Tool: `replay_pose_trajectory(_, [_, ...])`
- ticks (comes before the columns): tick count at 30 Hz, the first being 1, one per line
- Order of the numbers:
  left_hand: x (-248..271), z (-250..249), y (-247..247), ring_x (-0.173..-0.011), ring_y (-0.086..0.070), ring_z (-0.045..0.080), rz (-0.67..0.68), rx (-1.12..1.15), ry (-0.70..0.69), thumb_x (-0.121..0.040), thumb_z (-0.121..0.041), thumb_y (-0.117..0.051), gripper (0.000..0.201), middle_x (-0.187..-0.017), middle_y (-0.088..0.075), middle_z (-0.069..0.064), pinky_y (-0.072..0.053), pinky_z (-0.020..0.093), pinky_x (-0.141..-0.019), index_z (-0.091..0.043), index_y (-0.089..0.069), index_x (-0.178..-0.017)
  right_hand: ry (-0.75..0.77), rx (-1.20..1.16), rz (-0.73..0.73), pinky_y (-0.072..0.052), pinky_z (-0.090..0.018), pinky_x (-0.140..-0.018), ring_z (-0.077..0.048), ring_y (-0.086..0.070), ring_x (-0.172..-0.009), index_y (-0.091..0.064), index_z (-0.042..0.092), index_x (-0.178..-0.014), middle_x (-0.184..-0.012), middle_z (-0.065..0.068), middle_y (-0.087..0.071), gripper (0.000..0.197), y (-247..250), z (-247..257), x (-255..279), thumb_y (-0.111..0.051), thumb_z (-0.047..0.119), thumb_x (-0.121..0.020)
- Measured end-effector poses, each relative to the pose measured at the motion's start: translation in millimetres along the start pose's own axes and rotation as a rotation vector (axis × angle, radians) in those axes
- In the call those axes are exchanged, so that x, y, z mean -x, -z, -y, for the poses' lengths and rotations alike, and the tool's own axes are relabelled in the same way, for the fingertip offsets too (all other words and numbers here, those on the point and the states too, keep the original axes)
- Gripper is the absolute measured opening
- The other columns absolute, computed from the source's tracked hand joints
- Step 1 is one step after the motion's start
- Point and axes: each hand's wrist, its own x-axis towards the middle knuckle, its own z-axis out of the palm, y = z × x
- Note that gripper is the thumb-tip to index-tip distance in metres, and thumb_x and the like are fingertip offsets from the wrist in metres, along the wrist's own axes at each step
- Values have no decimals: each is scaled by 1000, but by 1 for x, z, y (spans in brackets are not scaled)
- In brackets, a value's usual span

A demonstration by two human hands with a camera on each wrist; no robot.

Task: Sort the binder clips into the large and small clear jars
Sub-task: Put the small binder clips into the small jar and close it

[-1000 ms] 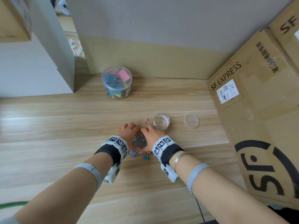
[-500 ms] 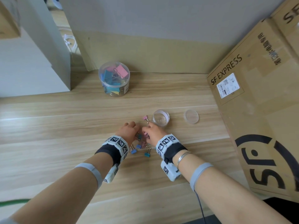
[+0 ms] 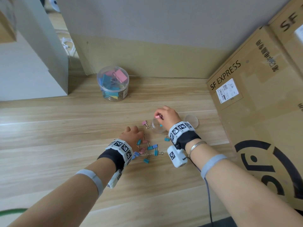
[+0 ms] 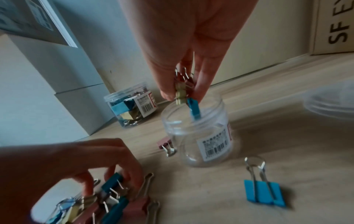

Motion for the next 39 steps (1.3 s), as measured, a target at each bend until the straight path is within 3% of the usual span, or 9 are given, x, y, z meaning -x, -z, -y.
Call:
replay_pose_trajectory(4, [-1,-4,3,-122,-35,28,37,1,15,-86,-21,-57,51,-133,-39,4,-43,44,-100,-28,-40,-134,-12,-1,17,-45,-27,-77,-23,-58,-95,-67,16,-99,-106,-5,-60,16,-7,-4,4,-59,13,-85])
replay_pose_trajectory(9, [-1,-3,3,-120,-36,29,18,23,23,-87,-2,-49,57,-130,-42,4,-46,44,-97,-31,-39,-136,3,4,-7,-49,-30,-81,-19,-58,-100,-61,22,-110,-118,-1,-59,24,2,-14,8,-58,22,-86])
replay_pose_trajectory(15, [-1,-5,5,-118,-40,29,1,4,10,-86,1,-50,58,-128,-44,4,-49,38,-90,-29,-40,-136,-211,-31,102,-43,-34,-89,-27,-53,-112,-41,20,-134,-135,-9,-43,42,-4,-24,12,-47,30,-93])
replay_pose_trajectory(18, [-1,-6,7,-117,-42,28,21,-22,-4,-86,1,-51,60,-127,-44,3,-49,36,-86,-29,-38,-136,-205,-124,102,-46,-36,-90,-27,-56,-108,-42,18,-133,-126,-10,-54,40,-10,-18,15,-44,29,-95])
replay_pose_trajectory(21, [0,-8,7,-117,-43,26,29,-44,-10,-86,-1,-51,54,-124,-47,3,-49,35,-83,-27,-42,-133,-265,-128,66,-50,-34,-73,-27,-62,-86,-45,15,-128,-108,-12,-65,32,-10,-20,18,-39,21,-97])
replay_pose_trajectory(23, [-1,-7,6,-115,-44,26,16,-45,-15,-86,1,-49,47,-120,-52,4,-48,33,-82,-21,-48,-127,-336,-53,129,-45,-30,-68,-27,-62,-85,-50,13,-119,-105,-12,-66,27,-12,-27,21,-38,17,-95])
replay_pose_trajectory(27, [-2,-6,9,-112,-47,26,-40,27,-2,-87,6,-45,41,-116,-57,5,-47,31,-85,-14,-54,-122,-336,55,321,-45,-31,-84,-24,-57,-105,-54,15,-117,-121,-7,-58,28,-25,-39,33,-48,21,-91])
replay_pose_trajectory(33, [-8,-25,43,-104,-51,28,-295,72,-103,-89,0,-47,29,-110,-62,7,-45,32,-85,-12,-61,-111,-286,0,317,-41,-34,-98,-26,-46,-121,-46,13,-128,-135,-10,-43,62,-43,-40,40,-72,33,-75])
replay_pose_trajectory(39, [-29,-59,63,-108,-48,29,-340,-29,-143,-86,2,-53,30,-110,-59,9,-49,36,-81,-8,-58,-113,-245,5,292,-46,-30,-83,-24,-55,-101,-48,12,-117,-120,-9,-48,54,-47,-37,44,-75,19,-71])
